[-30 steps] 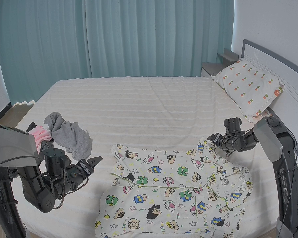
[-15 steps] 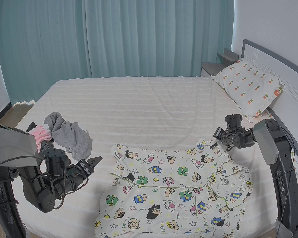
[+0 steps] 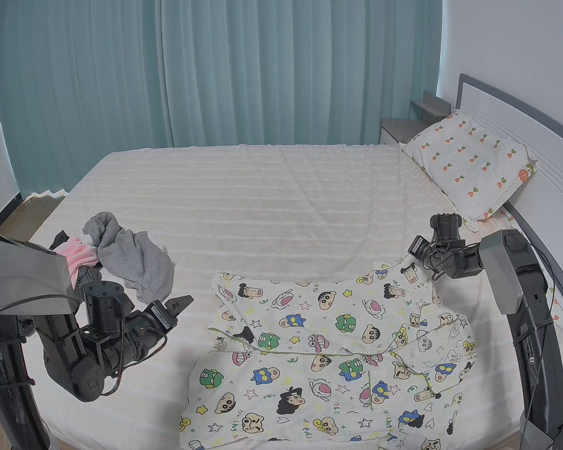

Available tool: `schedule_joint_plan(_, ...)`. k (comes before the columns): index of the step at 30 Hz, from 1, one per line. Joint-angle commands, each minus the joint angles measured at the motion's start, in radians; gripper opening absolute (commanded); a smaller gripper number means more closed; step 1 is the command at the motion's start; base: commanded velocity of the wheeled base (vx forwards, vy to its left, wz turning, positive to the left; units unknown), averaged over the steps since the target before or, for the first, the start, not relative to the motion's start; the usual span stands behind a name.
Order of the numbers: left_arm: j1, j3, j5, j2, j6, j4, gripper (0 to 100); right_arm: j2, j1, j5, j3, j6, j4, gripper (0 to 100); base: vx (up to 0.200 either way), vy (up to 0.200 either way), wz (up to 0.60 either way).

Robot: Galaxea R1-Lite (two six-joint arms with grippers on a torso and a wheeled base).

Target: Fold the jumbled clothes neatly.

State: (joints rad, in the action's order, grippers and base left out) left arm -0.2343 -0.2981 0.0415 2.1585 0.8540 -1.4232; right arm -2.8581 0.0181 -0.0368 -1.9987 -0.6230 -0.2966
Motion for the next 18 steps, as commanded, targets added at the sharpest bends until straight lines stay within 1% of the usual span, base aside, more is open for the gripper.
schedule_joint_plan(1,0.0,0.0,0.0,0.003,0.0,-0.016,100,-0.009,-0.007,0.0,-0.001,0.002,-0.001,0,0.0,0.0,0.0)
schedule_joint_plan(2,0.0,0.002,0.0,0.003,0.0,-0.025,100,-0.009,-0.007,0.0,-0.001,0.003,-0.001,0,0.0,0.0,0.0)
schedule_joint_plan(3,0.0,0.002,0.0,0.003,0.002,-0.028,100,-0.007,-0.007,0.0,-0.001,0.003,-0.001,100,0.0,0.0,0.0)
schedule_joint_plan(7,0.0,0.002,0.0,0.004,0.002,-0.028,100,0.006,-0.012,0.0,-0.001,0.003,0.01,100,0.0,0.0,0.0)
schedule_joint_plan(9,0.0,0.002,0.0,0.007,0.002,-0.029,100,0.04,-0.027,0.0,0.005,0.009,0.011,100,0.0,0.0,0.0)
schedule_joint_plan(11,-0.002,0.002,0.001,0.007,0.002,-0.029,100,0.1,-0.047,0.005,0.094,0.026,0.002,100,0.0,0.0,0.0)
schedule_joint_plan(15,-0.005,0.002,0.003,0.006,0.002,-0.031,100,0.186,-0.073,0.006,0.205,0.037,0.002,100,0.0,0.0,0.0)
schedule_joint_plan(18,-0.02,0.004,0.0,0.0,0.0,-0.054,100,0.284,-0.093,0.023,0.342,0.046,-0.001,100,0.0,0.0,0.0)
